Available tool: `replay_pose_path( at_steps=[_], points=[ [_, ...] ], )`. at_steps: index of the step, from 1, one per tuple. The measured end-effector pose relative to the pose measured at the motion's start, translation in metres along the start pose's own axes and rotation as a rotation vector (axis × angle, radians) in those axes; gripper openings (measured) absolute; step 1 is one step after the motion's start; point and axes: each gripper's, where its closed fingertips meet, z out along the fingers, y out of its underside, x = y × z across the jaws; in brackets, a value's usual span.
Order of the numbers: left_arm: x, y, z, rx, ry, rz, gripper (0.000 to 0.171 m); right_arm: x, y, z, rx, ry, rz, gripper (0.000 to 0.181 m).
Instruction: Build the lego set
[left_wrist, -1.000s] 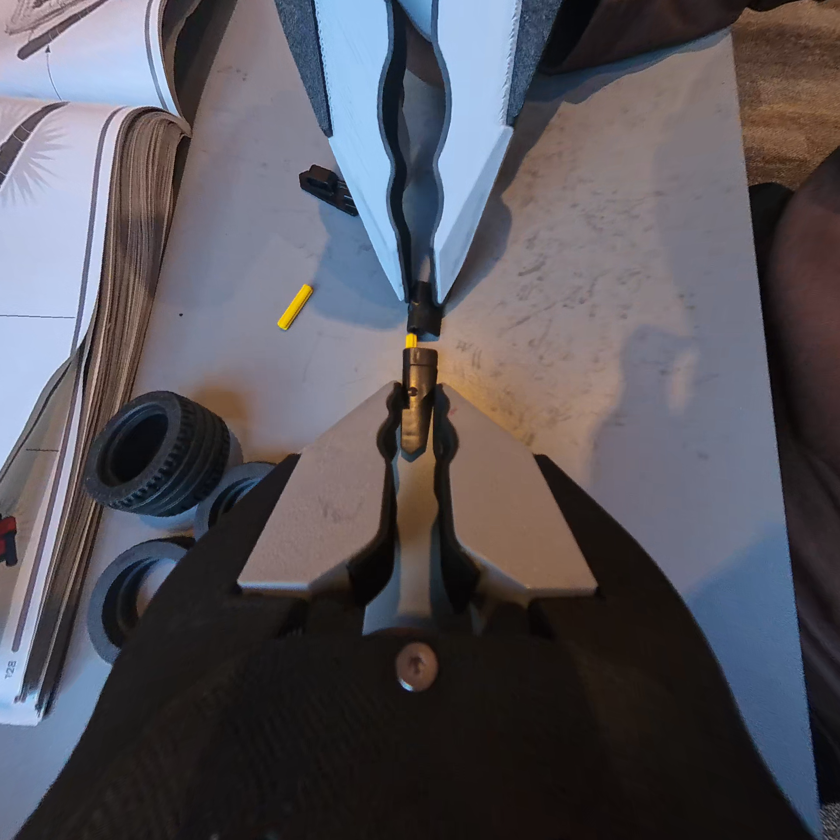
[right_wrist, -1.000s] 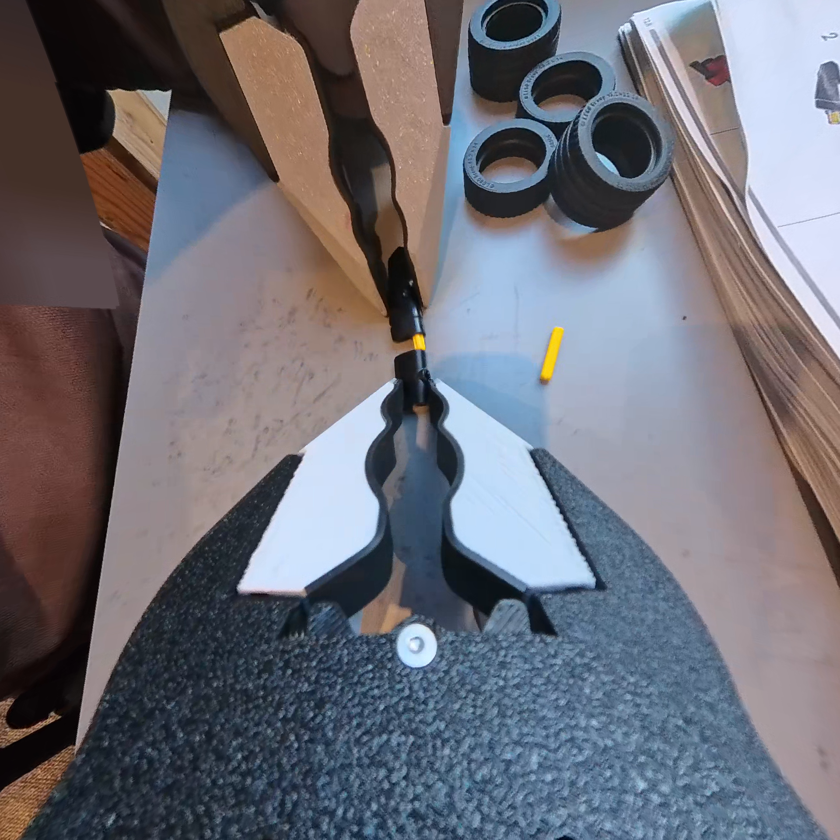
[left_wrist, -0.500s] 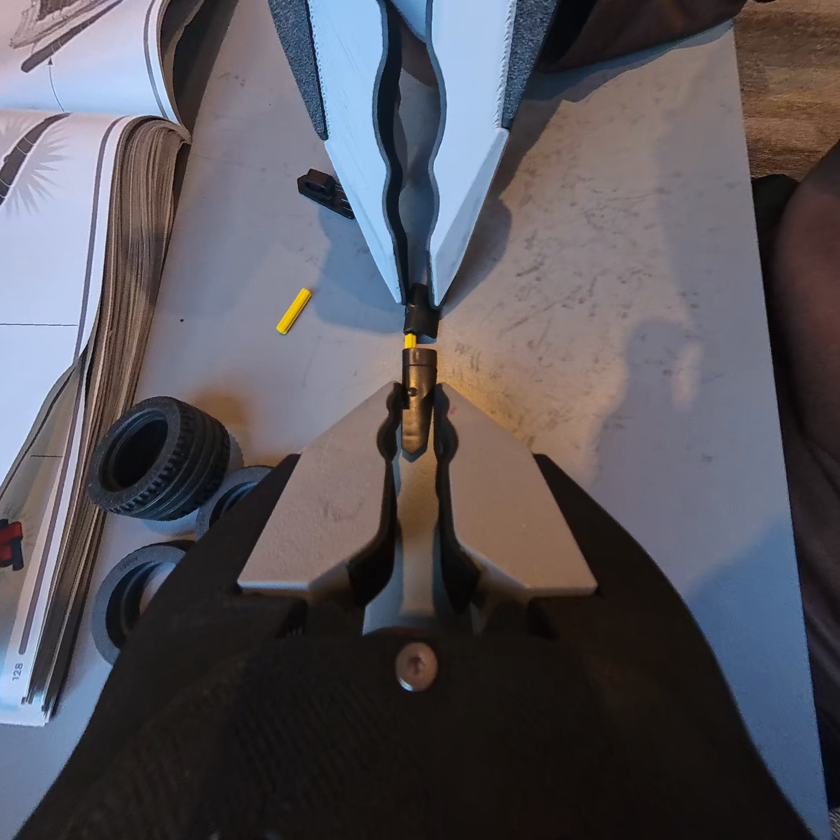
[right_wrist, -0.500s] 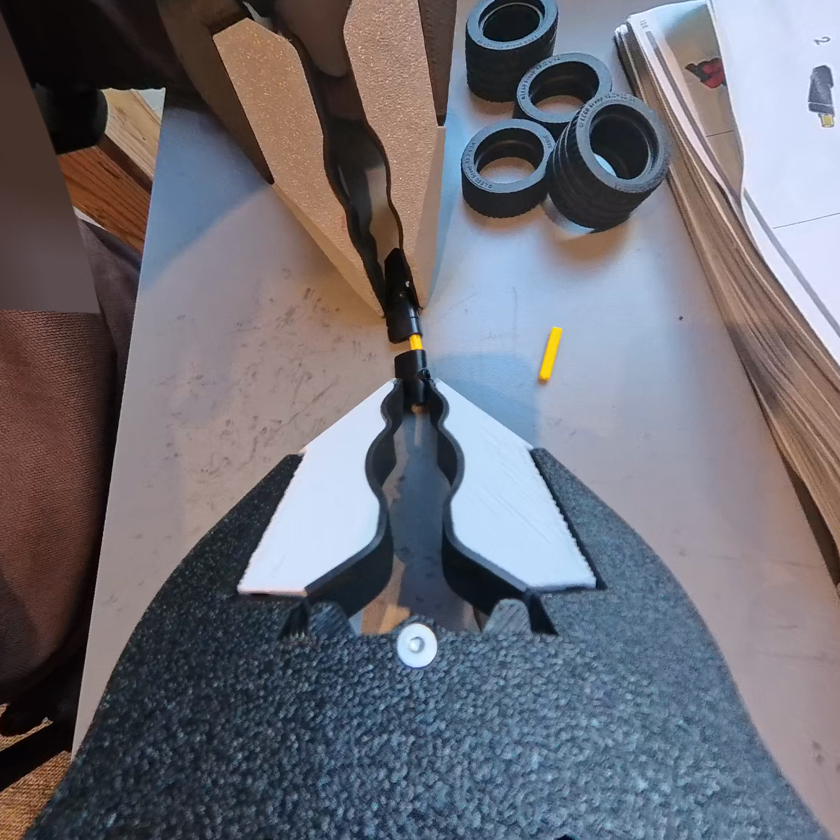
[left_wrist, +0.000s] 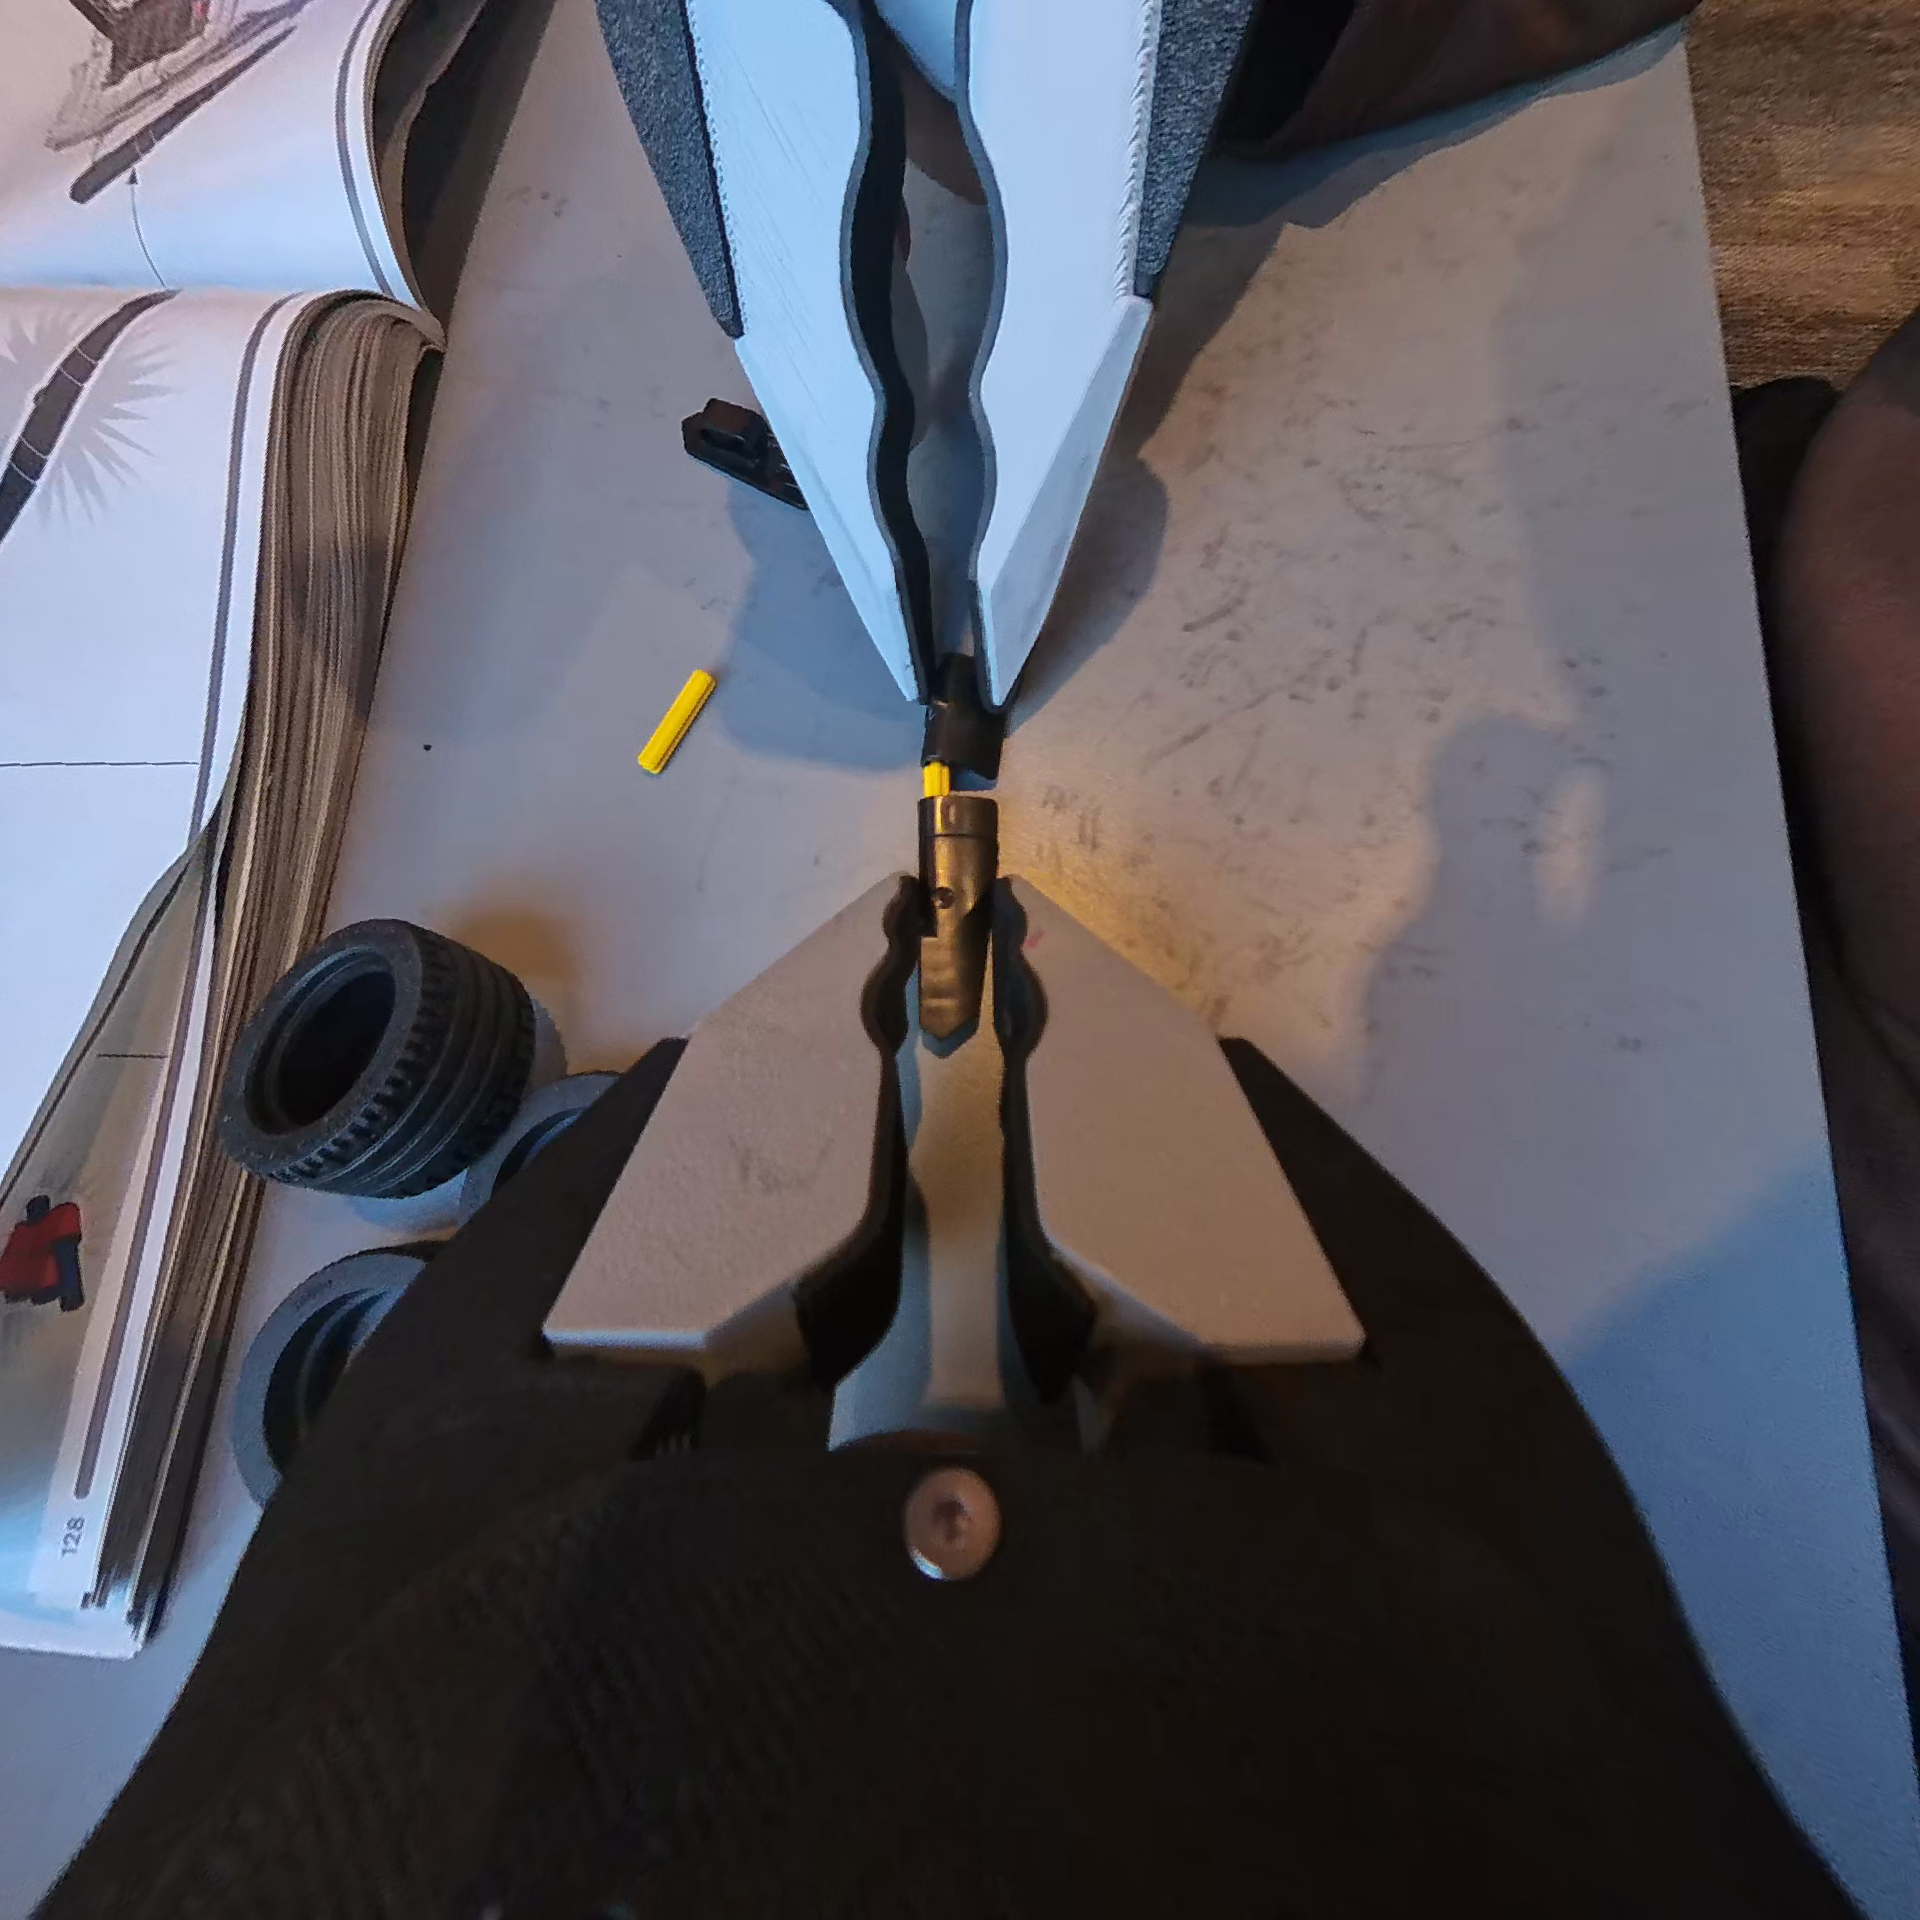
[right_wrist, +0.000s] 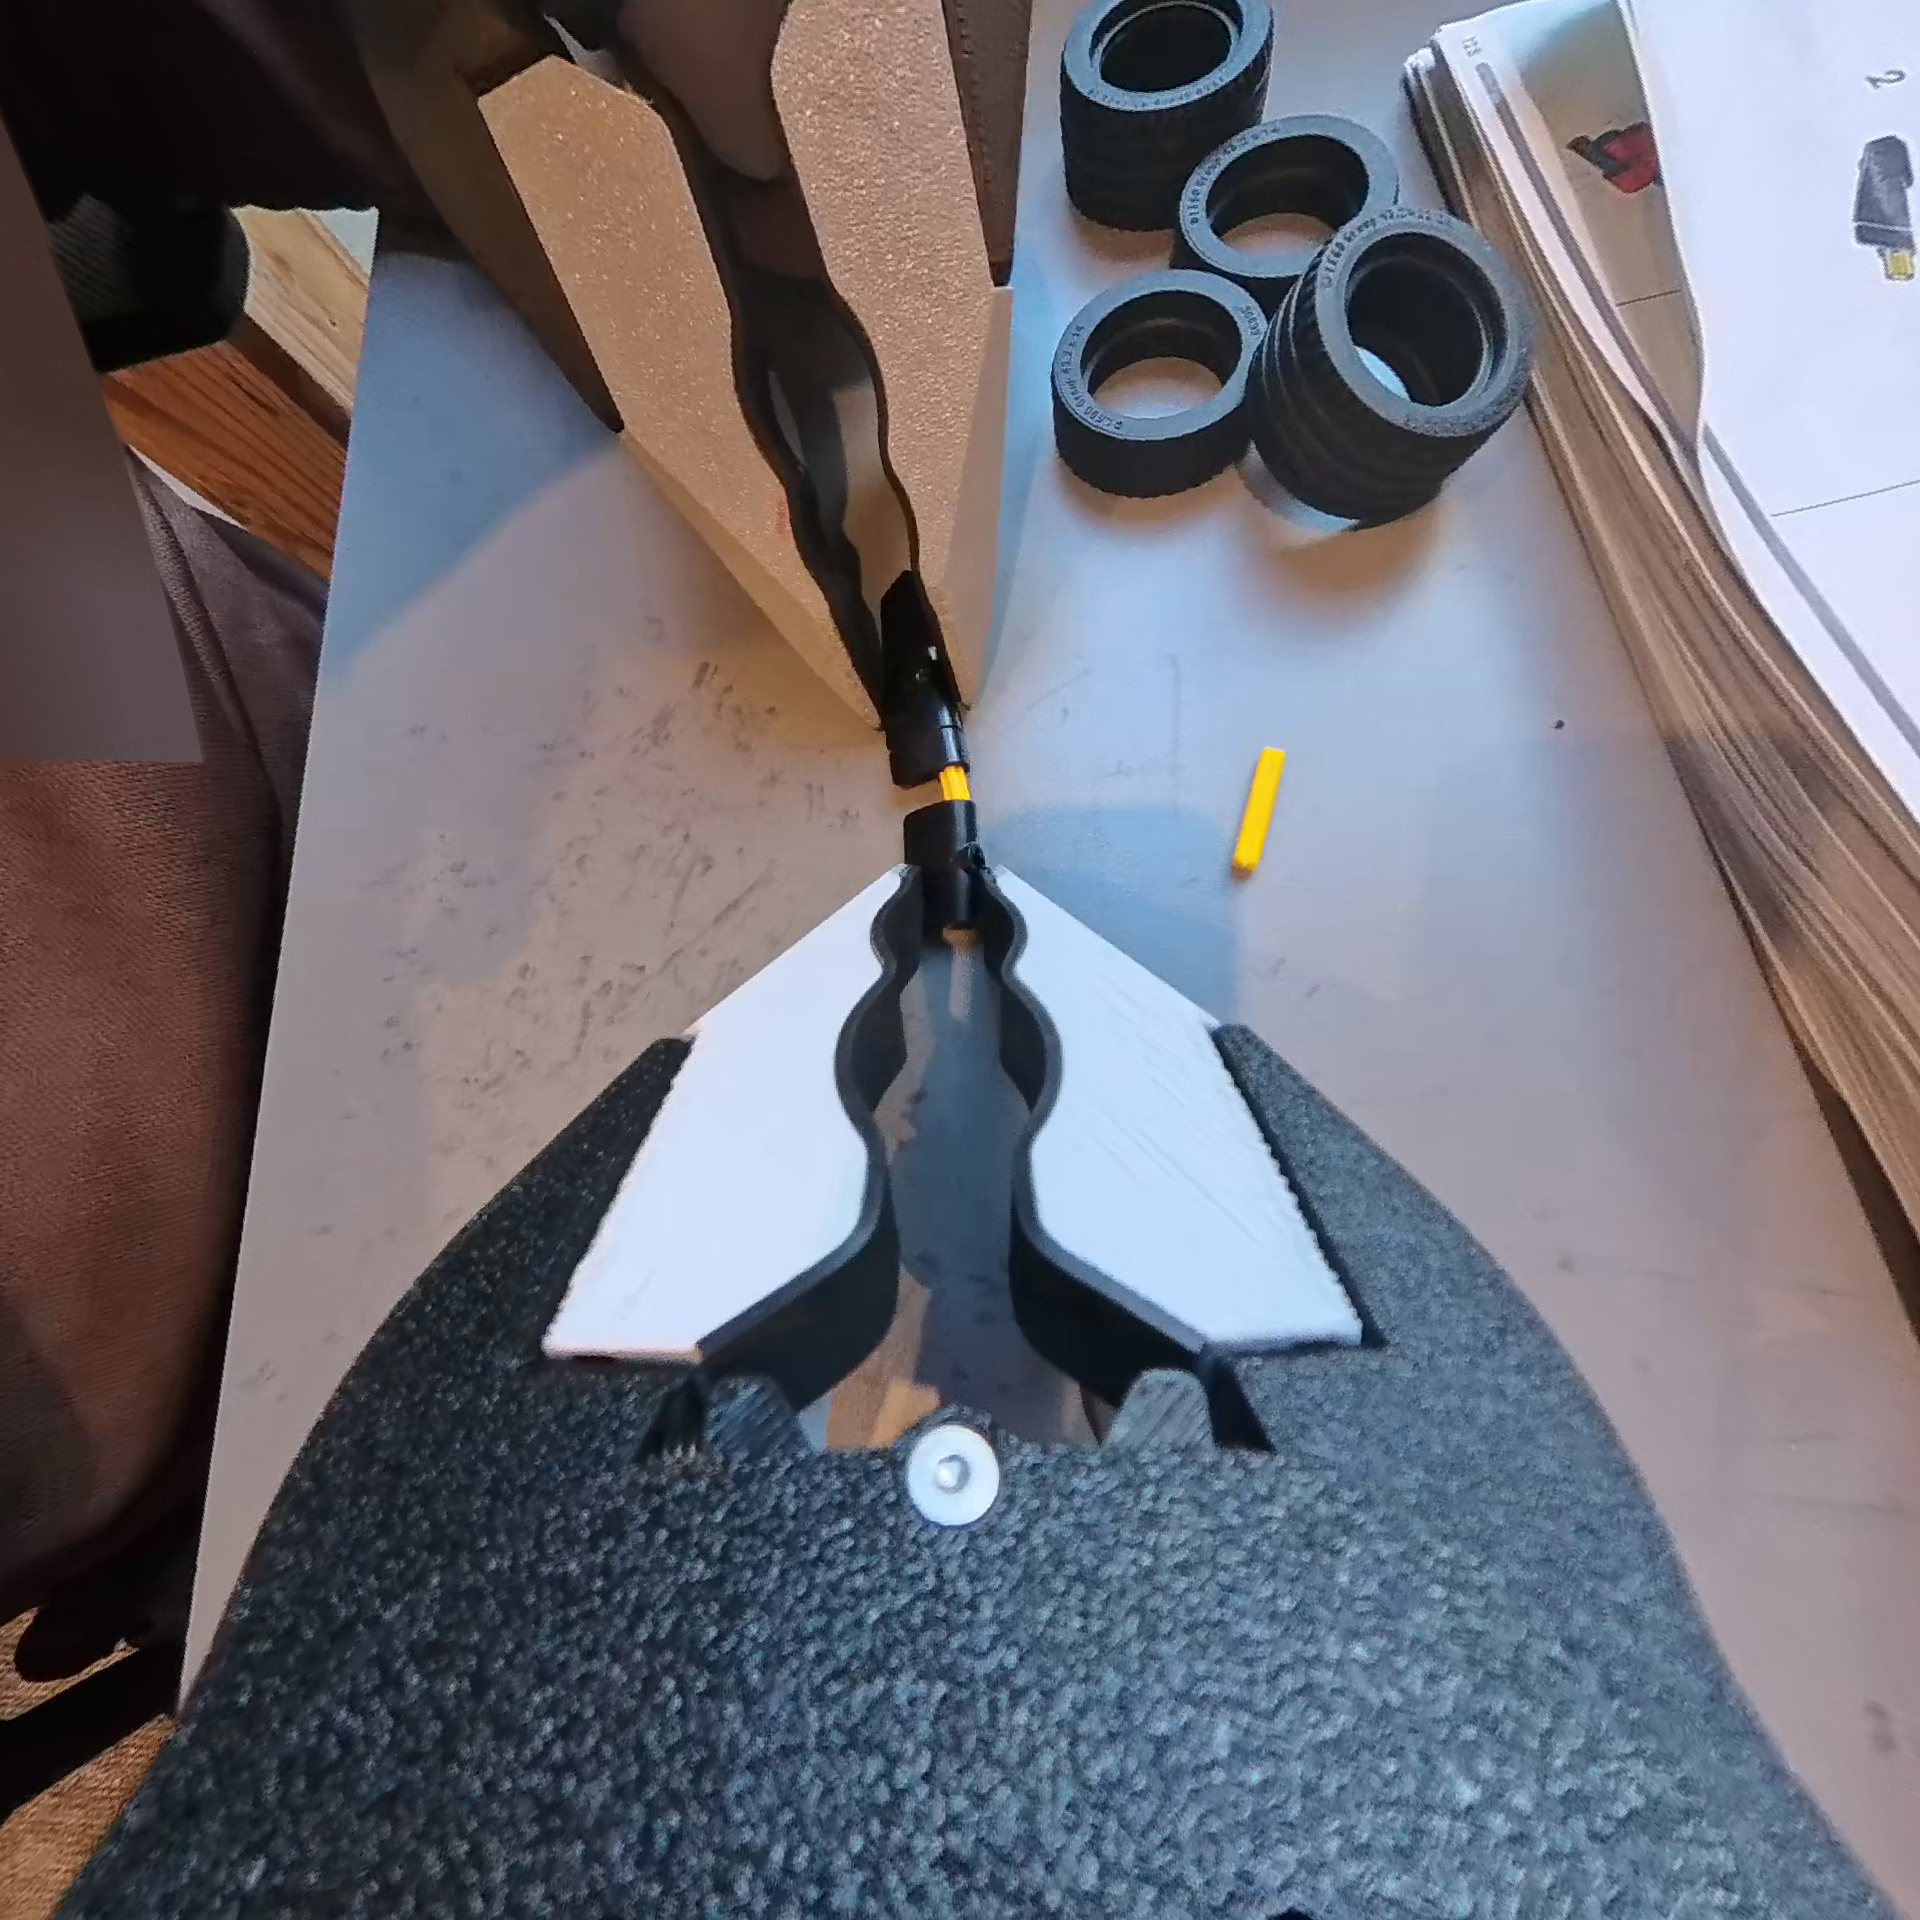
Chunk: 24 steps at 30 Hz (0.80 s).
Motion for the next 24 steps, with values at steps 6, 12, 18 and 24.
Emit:
replay_pose_path(
  at_steps=[6, 12, 18, 24],
  points=[
    [0.0006, 0.0004, -0.0004, -0.002, -0.002, 0.037, 0.011, -0.0006, -0.0006, 0.0007, -0.004, -0.007, -0.002, 0.009],
    [0.0021, 0.0018, -0.0019, -0.027, 0.012, 0.070, 0.010, -0.0022, -0.0013, 0.0018, -0.014, -0.016, -0.012, 0.009],
    [0.0041, 0.0023, -0.0030, -0.046, 0.009, 0.123, 0.010, -0.0046, -0.0018, 0.0027, -0.038, -0.026, -0.023, 0.008],
    [0.0078, 0.0029, -0.0034, -0.061, 0.038, 0.127, 0.010, -0.0083, -0.0024, 0.0039, -0.058, -0.050, -0.025, 0.008]
  ],
)
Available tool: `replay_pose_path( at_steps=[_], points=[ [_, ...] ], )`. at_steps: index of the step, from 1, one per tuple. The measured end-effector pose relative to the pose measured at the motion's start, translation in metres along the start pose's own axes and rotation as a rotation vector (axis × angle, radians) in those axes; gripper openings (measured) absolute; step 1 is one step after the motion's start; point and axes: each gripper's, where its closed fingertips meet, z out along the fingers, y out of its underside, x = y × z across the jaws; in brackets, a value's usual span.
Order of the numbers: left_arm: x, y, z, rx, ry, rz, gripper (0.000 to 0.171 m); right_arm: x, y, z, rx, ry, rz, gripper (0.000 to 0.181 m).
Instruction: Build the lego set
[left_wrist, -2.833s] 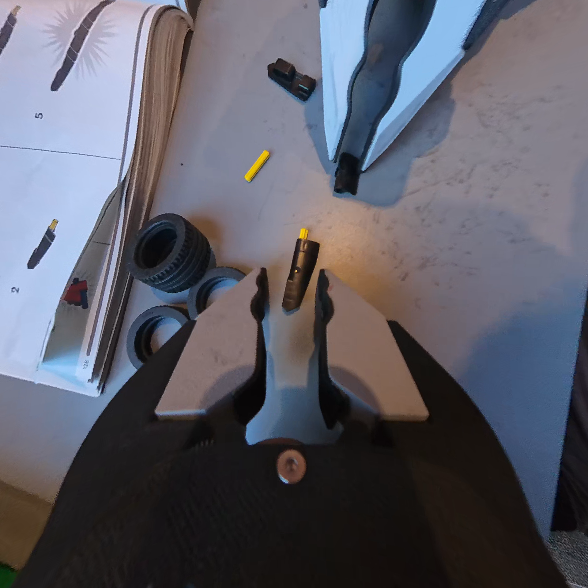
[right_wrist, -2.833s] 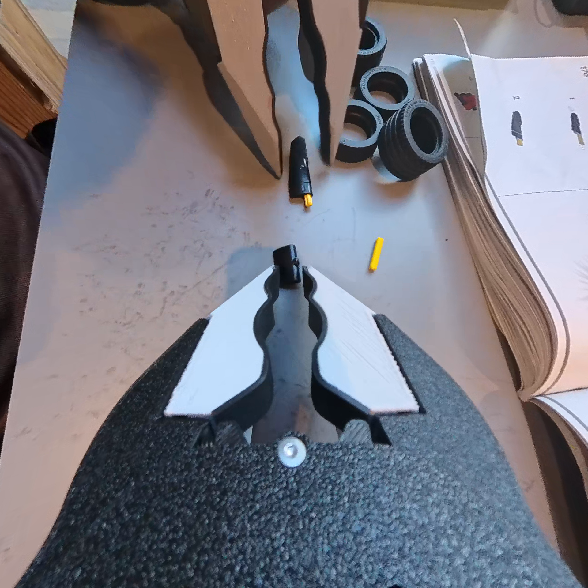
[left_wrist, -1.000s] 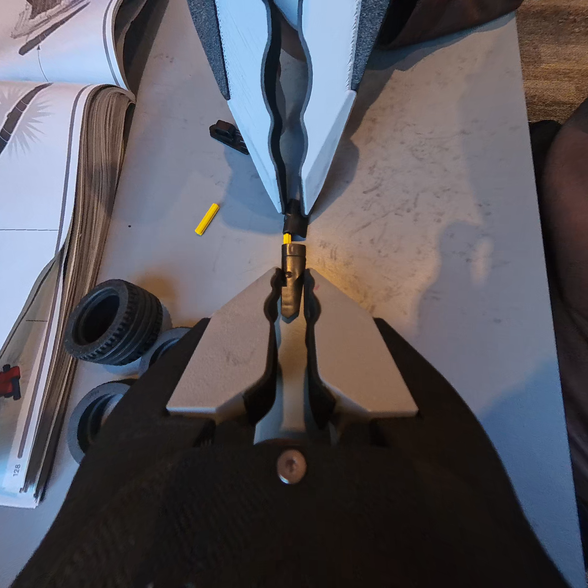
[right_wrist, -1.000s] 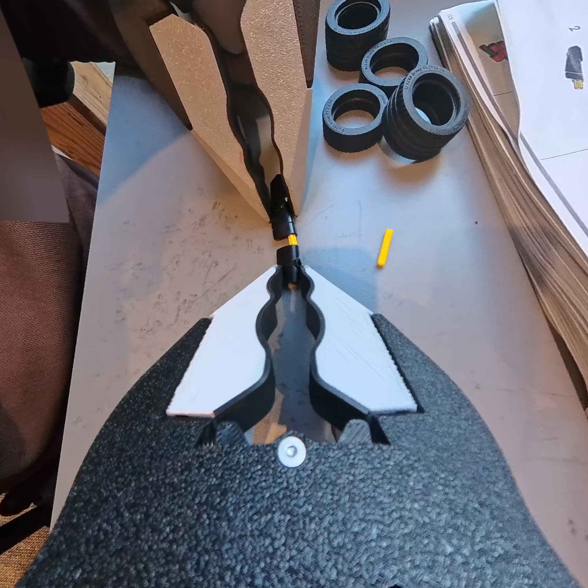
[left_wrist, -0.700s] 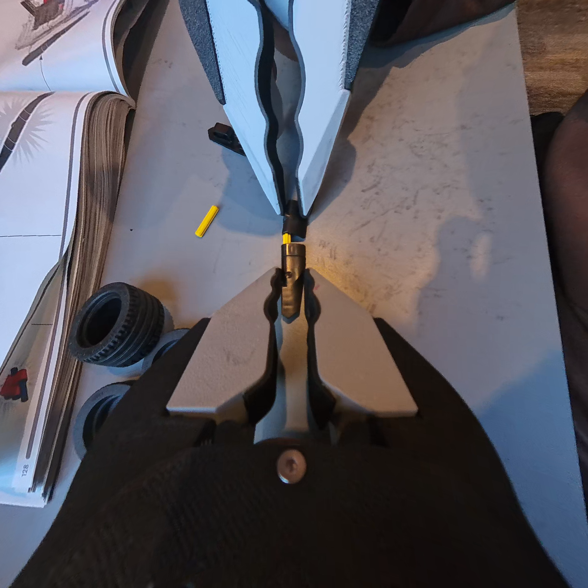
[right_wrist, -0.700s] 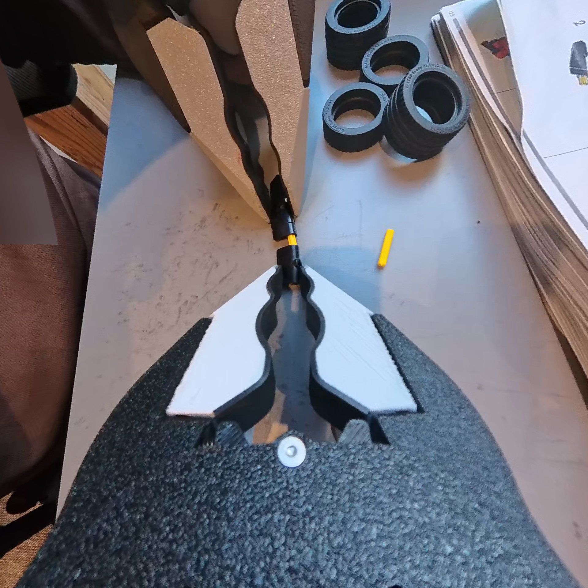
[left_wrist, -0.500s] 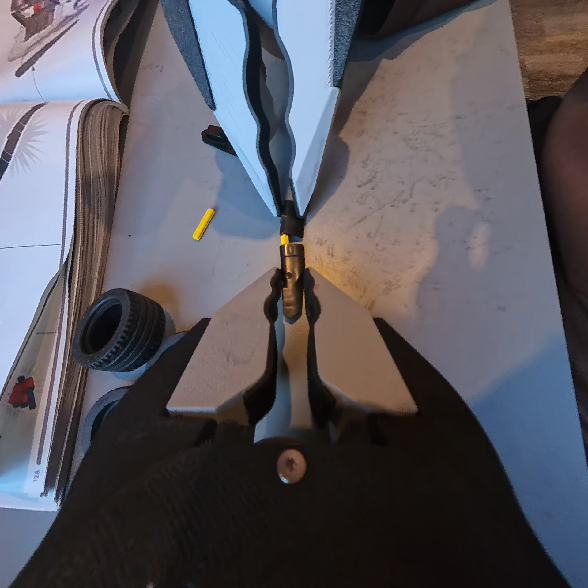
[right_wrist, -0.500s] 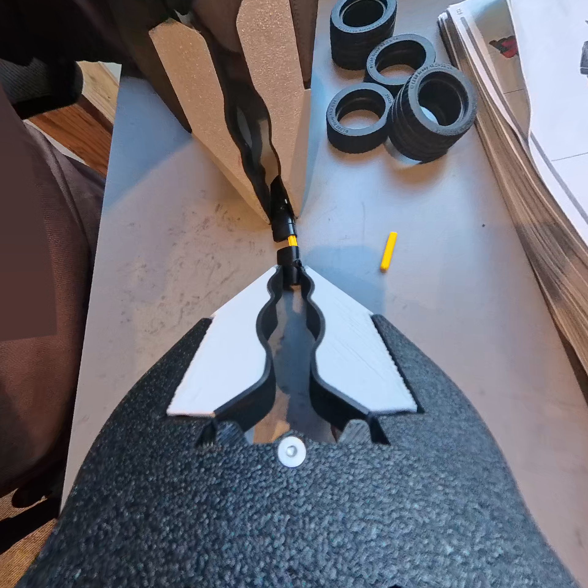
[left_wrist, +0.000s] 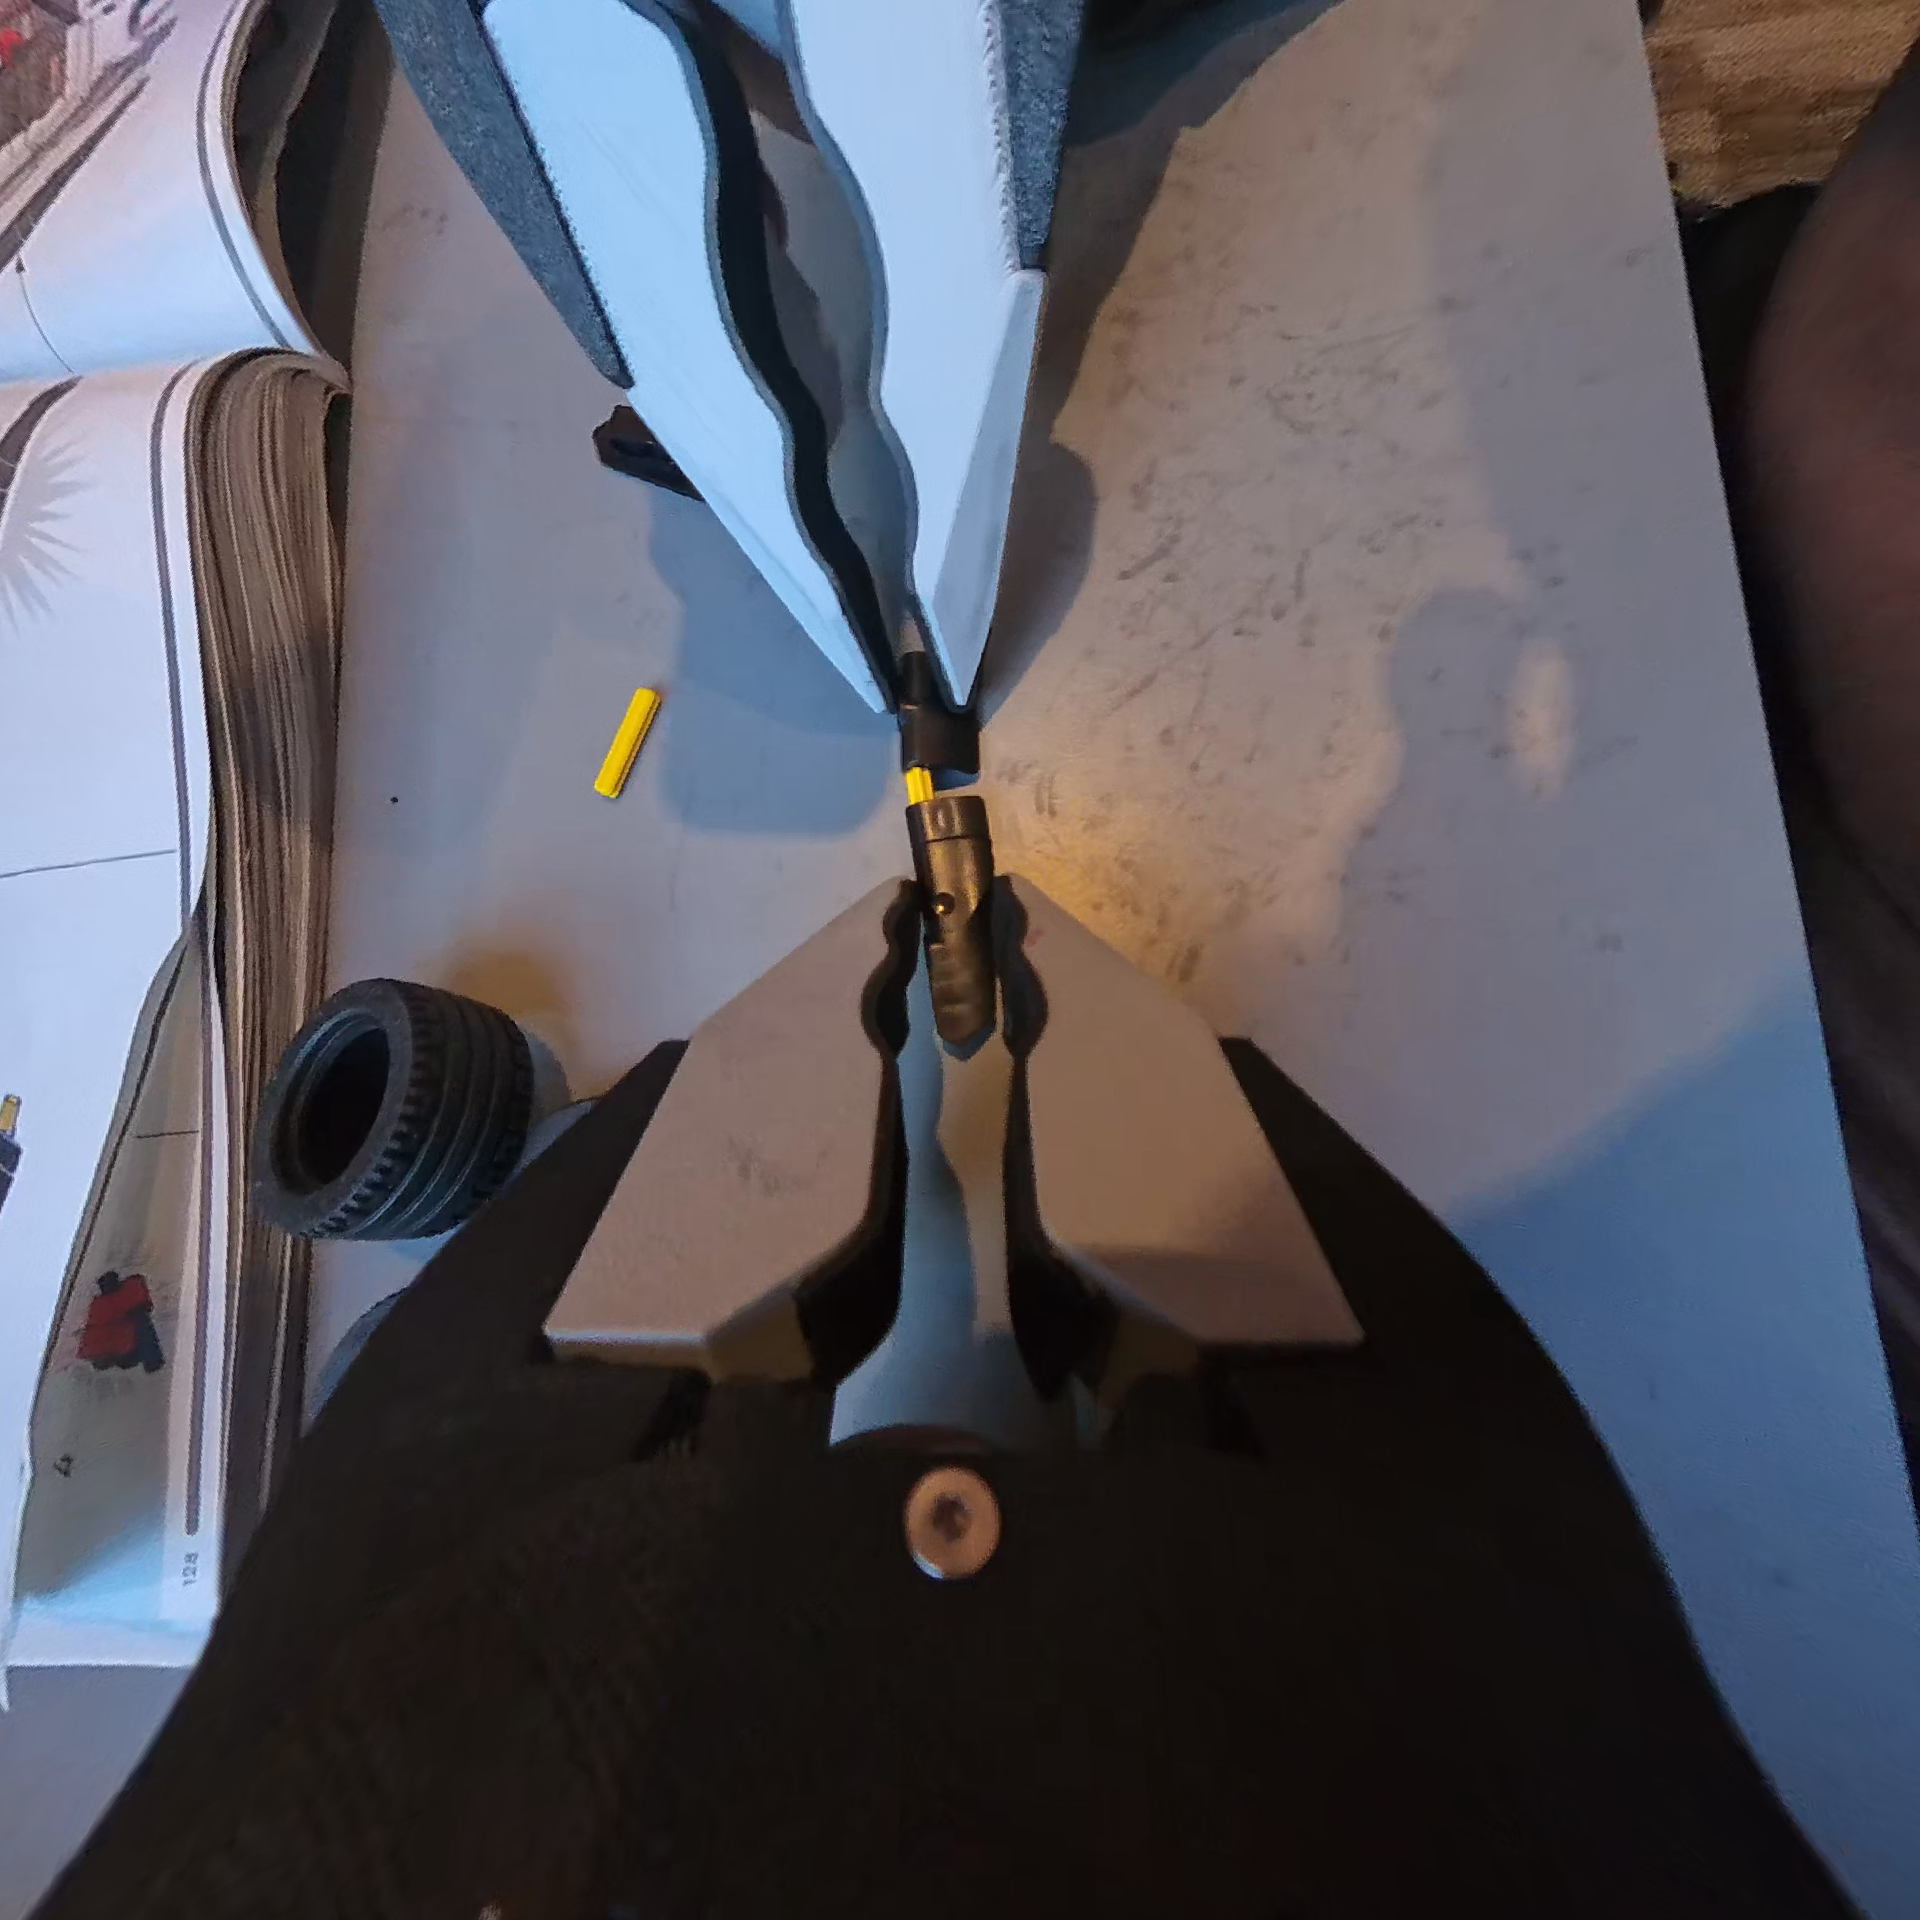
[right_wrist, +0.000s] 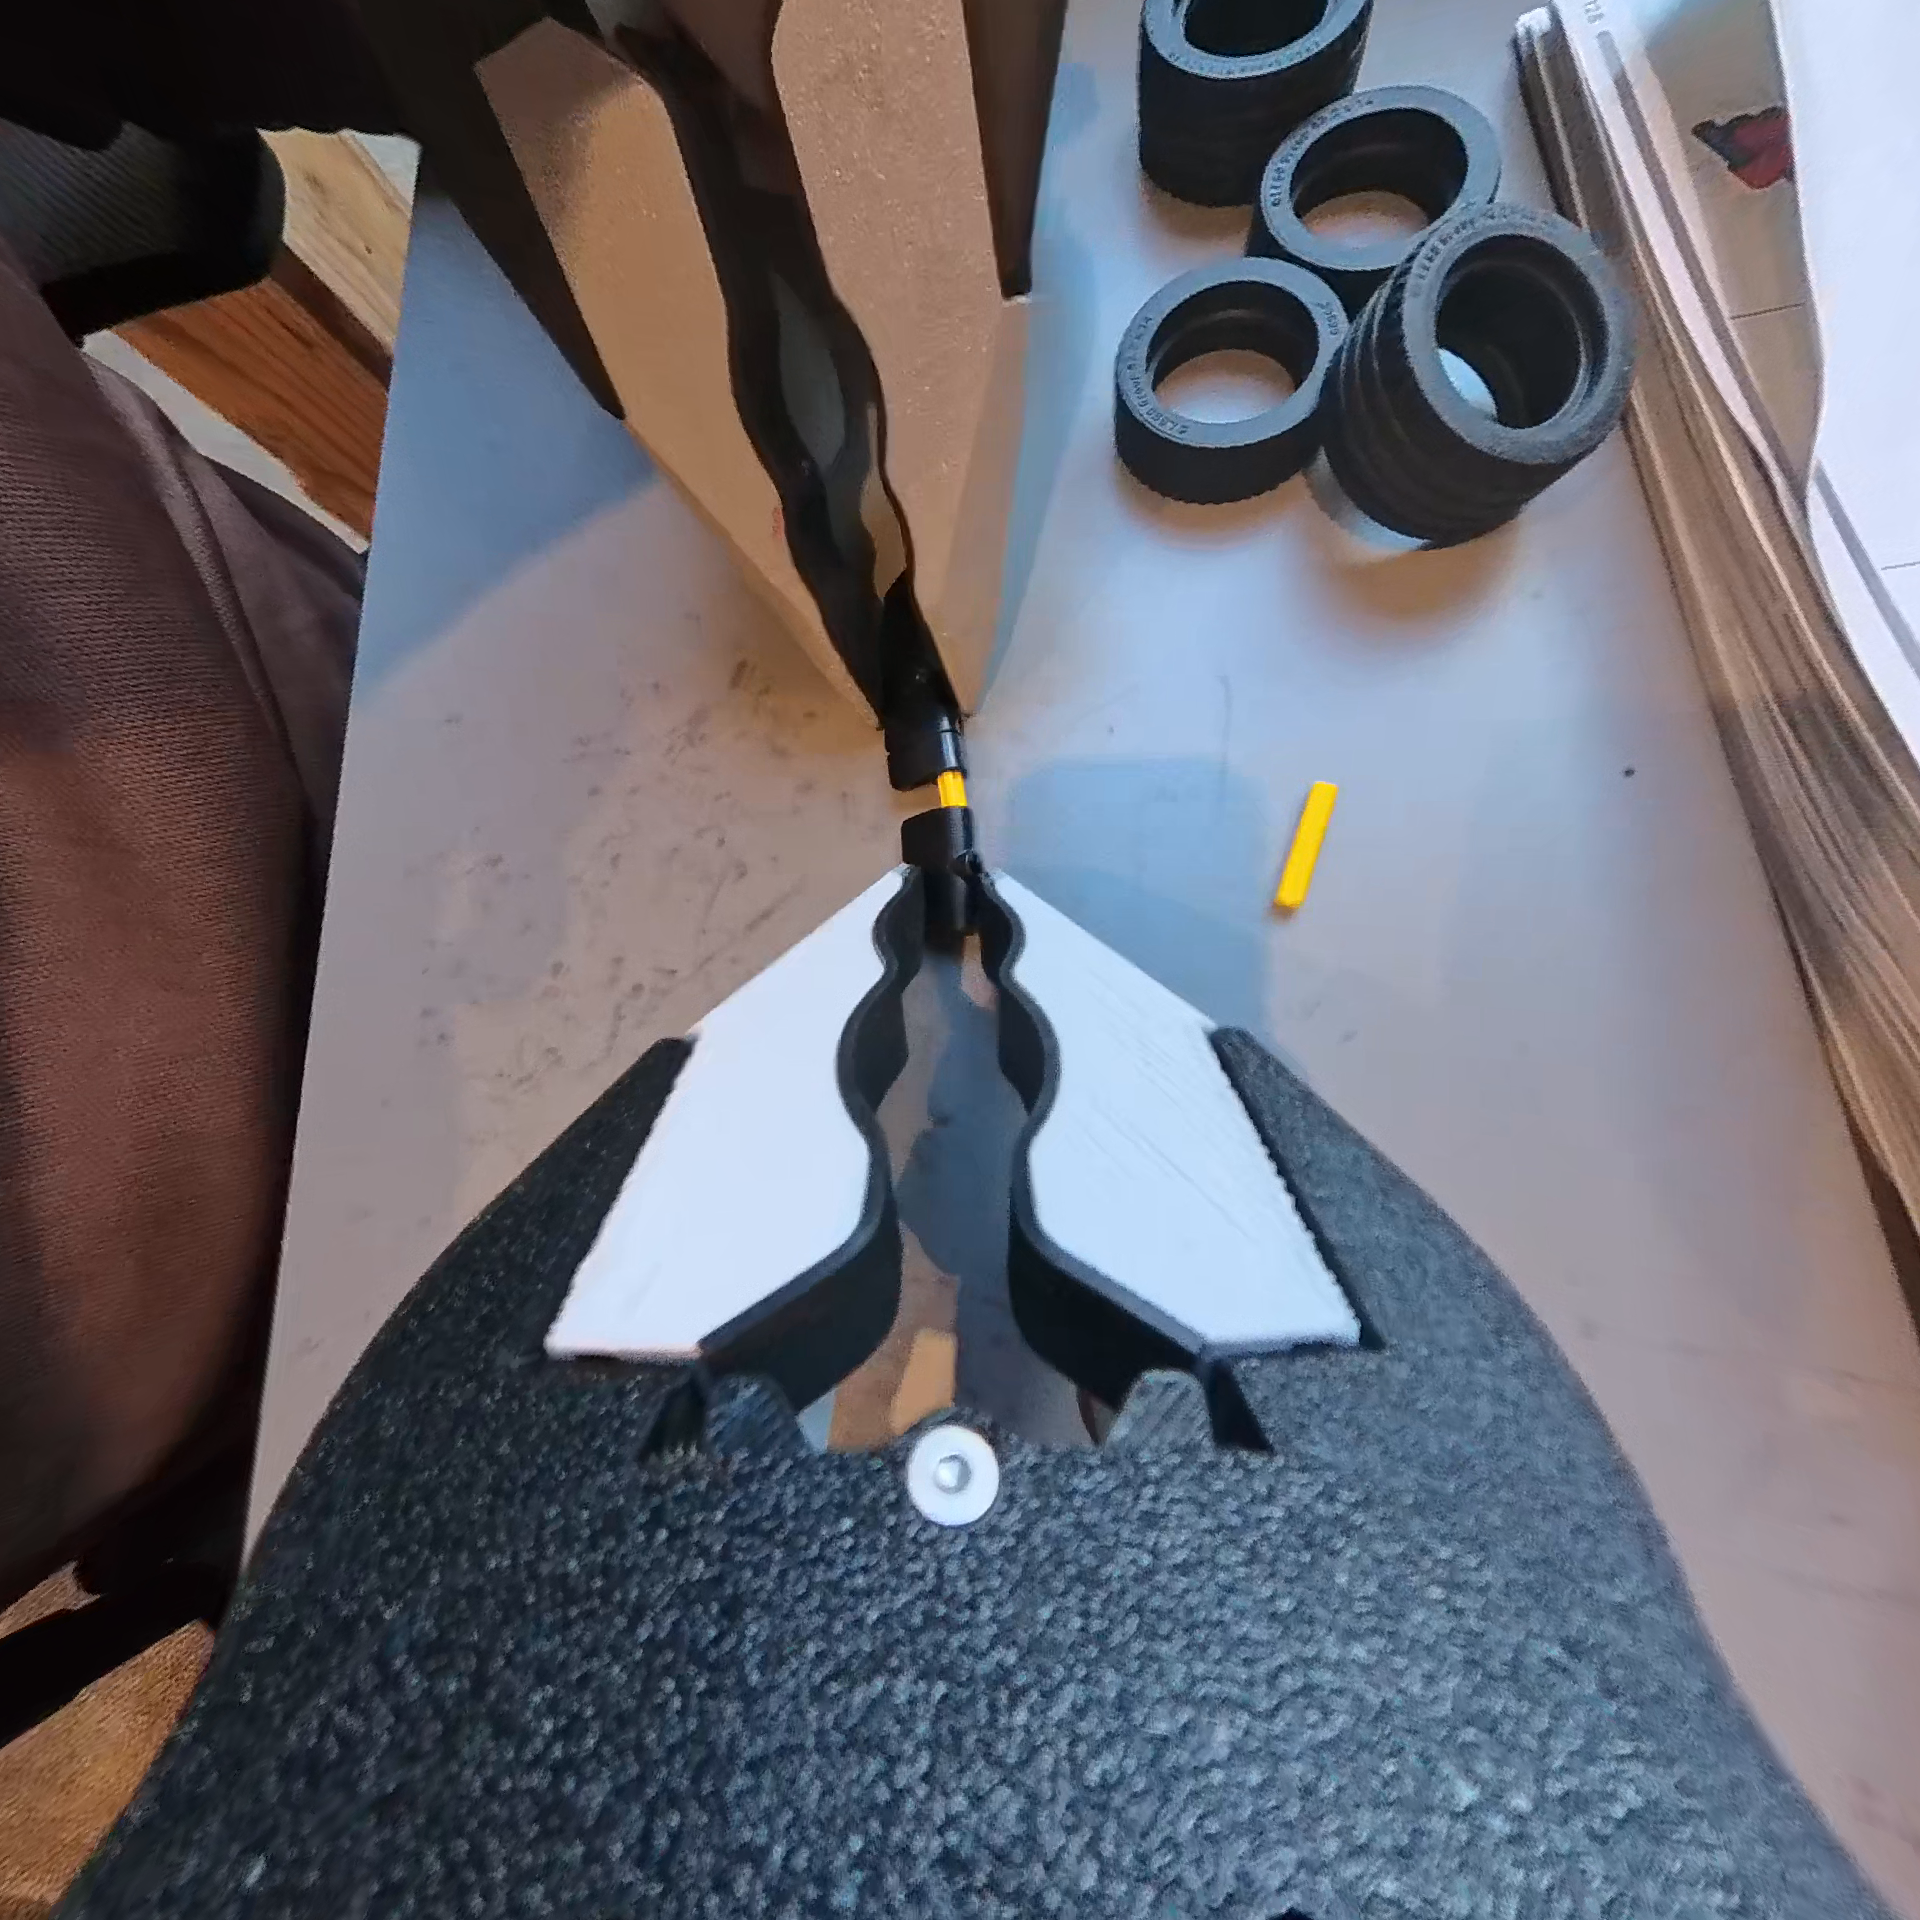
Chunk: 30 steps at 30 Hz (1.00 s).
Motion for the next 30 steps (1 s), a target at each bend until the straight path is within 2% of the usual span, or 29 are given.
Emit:
replay_pose_path(
  at_steps=[3, 7, 15, 19, 30],
  points=[
    [0.005, 0.000, -0.001, -0.016, 0.005, 0.065, 0.010, -0.003, 0.001, 0.000, -0.017, -0.008, -0.019, 0.008],
    [0.010, -0.001, -0.001, -0.012, 0.041, 0.081, 0.010, -0.008, 0.001, 0.001, -0.032, -0.034, -0.024, 0.008],
    [0.008, -0.002, 0.001, -0.083, 0.033, 0.085, 0.010, -0.006, 0.001, 0.001, -0.055, 0.007, -0.022, 0.007],
    [0.015, -0.006, 0.005, -0.056, 0.087, 0.102, 0.011, -0.014, -0.002, 0.001, -0.037, -0.040, -0.039, 0.000],
    [0.006, -0.007, 0.006, 0.009, 0.028, 0.024, 0.011, -0.003, -0.005, -0.005, 0.060, 0.015, -0.026, 0.003]
  ],
)
